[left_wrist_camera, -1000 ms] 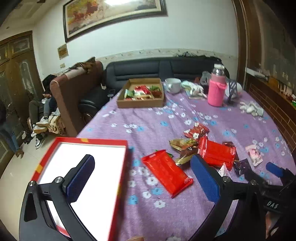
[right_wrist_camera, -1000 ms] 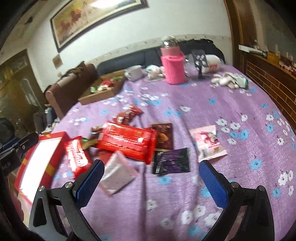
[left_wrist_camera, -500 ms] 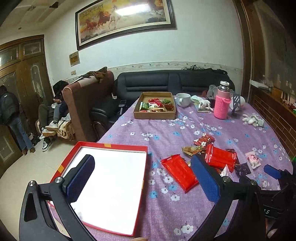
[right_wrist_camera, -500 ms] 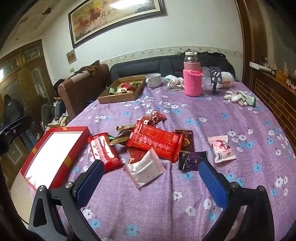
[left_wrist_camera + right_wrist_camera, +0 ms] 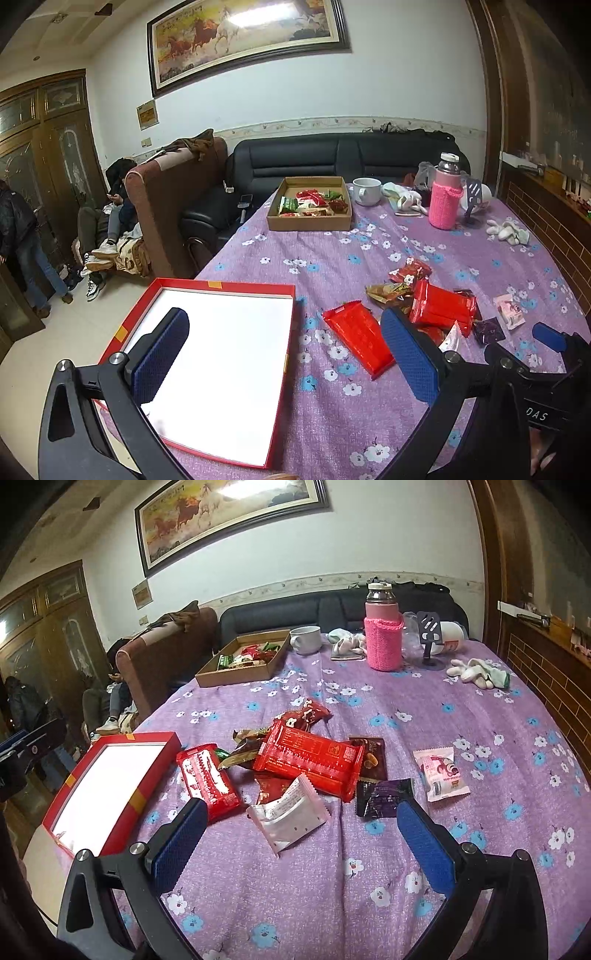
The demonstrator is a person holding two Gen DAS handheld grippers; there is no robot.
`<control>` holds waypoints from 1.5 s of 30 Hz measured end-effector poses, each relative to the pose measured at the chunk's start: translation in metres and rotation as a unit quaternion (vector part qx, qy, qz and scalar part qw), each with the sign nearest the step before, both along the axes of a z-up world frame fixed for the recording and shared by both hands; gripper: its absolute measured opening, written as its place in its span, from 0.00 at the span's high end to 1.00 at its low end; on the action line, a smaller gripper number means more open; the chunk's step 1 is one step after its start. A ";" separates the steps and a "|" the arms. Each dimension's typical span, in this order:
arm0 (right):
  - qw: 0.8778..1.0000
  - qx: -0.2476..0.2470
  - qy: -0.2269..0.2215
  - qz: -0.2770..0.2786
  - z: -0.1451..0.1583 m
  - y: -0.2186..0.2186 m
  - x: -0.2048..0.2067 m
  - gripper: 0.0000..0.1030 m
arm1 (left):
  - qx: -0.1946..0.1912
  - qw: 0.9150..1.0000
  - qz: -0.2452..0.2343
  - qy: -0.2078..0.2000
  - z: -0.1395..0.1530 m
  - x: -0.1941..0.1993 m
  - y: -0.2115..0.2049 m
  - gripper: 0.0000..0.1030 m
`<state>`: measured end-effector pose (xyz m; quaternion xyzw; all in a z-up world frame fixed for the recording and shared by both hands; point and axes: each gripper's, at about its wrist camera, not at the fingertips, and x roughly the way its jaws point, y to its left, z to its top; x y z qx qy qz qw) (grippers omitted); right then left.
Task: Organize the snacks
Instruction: 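Grasp the pink Lotso packet with the right gripper while the left gripper grasps a white packet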
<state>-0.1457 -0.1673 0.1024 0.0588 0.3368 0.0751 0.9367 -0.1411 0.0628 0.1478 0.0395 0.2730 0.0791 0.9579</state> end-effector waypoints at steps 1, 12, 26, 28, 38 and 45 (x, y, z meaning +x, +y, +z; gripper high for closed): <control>1.000 0.000 0.001 0.000 -0.001 0.000 0.001 0.00 | 0.000 1.000 0.000 0.002 -0.001 0.001 0.000 0.00; 1.000 0.003 0.015 -0.002 -0.011 -0.003 0.011 0.00 | 0.006 1.000 -0.001 0.020 -0.010 0.016 -0.004 0.00; 1.000 -0.022 0.018 -0.005 -0.017 -0.013 0.021 0.00 | 0.023 0.997 -0.036 0.069 -0.035 0.041 -0.025 0.00; 0.999 -0.050 0.013 -0.019 -0.016 -0.023 0.020 0.00 | 0.019 0.994 -0.056 0.095 -0.047 0.048 -0.034 0.00; 0.994 -0.088 0.038 -0.059 -0.037 -0.083 0.036 0.00 | 0.052 0.974 -0.151 0.163 -0.091 0.071 -0.103 0.00; 0.991 -0.074 0.068 -0.084 -0.047 -0.110 0.071 0.00 | 0.060 0.965 -0.205 0.153 -0.097 0.092 -0.132 0.00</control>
